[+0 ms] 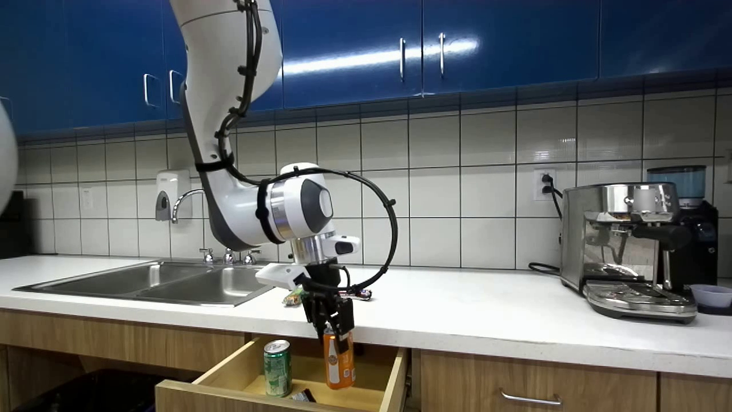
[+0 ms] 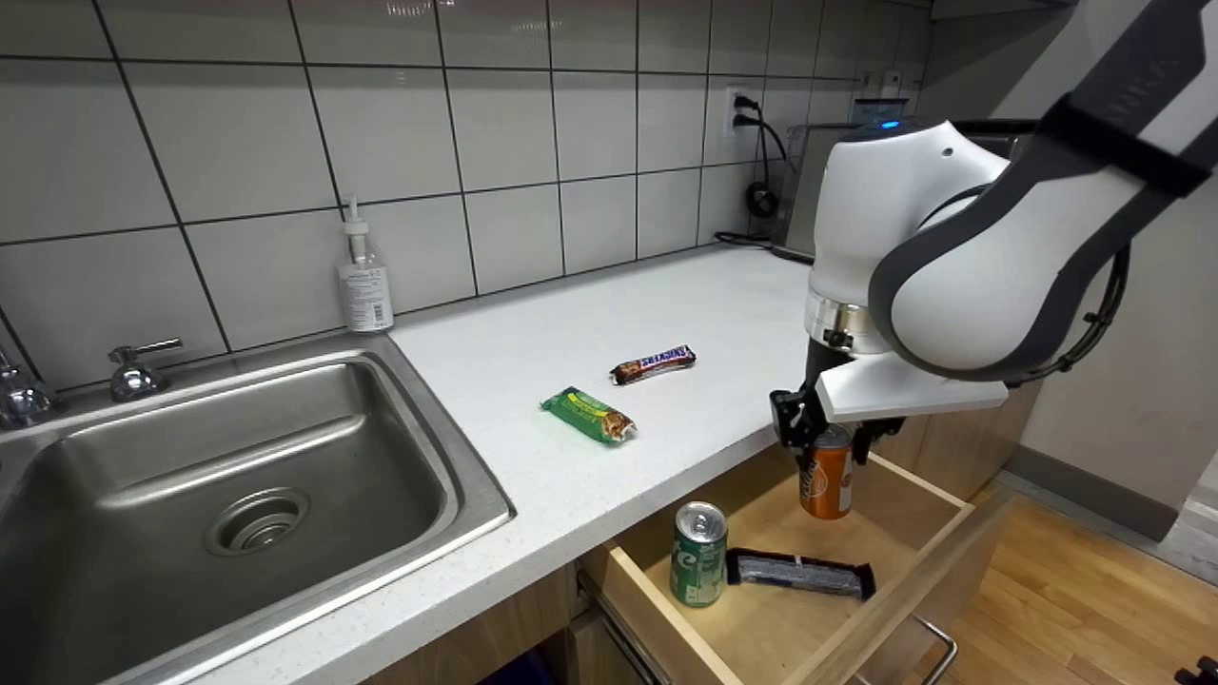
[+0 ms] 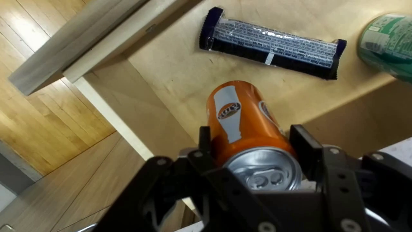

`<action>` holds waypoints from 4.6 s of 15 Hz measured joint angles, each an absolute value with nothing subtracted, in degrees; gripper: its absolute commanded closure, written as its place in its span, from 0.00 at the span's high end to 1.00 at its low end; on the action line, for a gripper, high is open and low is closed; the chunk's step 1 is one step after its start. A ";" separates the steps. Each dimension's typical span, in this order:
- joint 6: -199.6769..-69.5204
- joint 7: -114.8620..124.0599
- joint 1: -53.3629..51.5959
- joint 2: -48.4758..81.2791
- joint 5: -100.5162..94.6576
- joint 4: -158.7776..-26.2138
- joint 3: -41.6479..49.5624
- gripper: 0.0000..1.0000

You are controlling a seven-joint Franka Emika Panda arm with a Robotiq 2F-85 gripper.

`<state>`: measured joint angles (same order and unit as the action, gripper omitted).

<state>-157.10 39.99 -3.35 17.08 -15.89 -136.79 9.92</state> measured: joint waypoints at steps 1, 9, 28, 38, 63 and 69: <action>-157.70 39.99 -3.71 17.81 -15.89 -136.77 10.20 0.38; -163.69 39.99 -8.52 23.55 -15.88 -136.33 15.71 0.38; -165.65 39.64 -12.09 28.72 -8.98 -133.95 18.70 1.00; -160.18 36.82 -12.50 20.20 -8.88 -135.25 18.43 1.00; -139.61 25.73 -4.75 1.83 -8.95 -140.41 7.30 1.00; -139.59 25.73 -4.64 1.79 -8.95 -140.45 7.23 1.00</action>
